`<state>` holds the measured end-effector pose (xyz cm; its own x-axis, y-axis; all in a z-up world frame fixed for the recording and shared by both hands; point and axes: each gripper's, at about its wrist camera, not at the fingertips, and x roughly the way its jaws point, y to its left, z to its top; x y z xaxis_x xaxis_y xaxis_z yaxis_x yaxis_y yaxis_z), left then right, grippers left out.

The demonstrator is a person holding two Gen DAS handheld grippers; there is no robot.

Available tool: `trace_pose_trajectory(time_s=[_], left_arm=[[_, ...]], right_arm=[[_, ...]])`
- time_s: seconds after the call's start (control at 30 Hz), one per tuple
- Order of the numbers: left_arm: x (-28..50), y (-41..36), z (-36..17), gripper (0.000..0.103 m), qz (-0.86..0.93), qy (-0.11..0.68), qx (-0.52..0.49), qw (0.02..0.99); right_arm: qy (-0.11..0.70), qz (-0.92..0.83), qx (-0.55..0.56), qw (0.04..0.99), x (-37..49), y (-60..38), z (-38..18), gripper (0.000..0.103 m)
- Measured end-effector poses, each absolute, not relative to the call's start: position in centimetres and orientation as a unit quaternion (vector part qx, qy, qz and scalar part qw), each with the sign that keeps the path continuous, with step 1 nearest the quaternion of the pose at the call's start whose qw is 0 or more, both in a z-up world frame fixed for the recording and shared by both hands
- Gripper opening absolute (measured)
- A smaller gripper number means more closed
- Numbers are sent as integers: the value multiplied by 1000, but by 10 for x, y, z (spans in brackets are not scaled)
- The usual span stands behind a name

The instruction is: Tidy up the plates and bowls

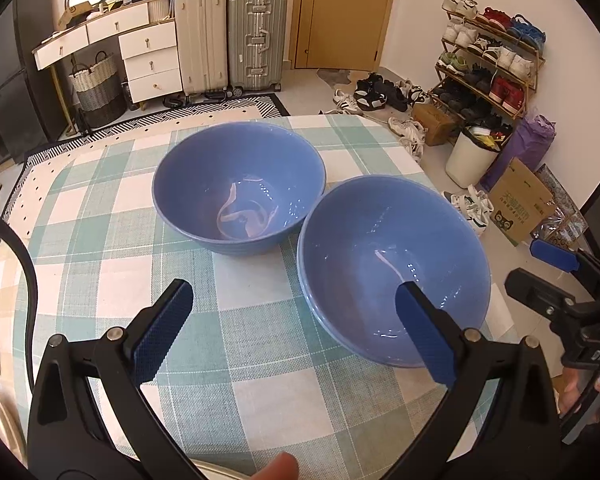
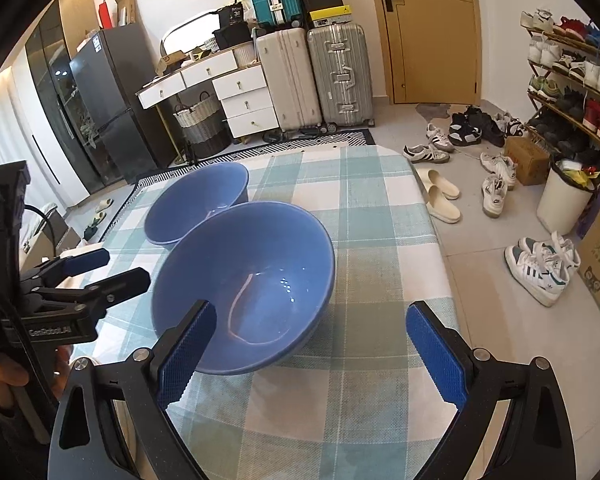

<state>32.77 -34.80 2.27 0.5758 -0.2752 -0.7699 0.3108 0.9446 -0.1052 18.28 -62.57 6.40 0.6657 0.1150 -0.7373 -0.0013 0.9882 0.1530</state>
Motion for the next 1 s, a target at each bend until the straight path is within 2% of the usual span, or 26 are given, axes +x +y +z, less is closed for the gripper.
trace_pose_trajectory(time_s=[1.0], left_arm=[[357,-371,-26,101,-185,467,42,864]], right_arm=[[443,38,70,893,219,-622,25,97]])
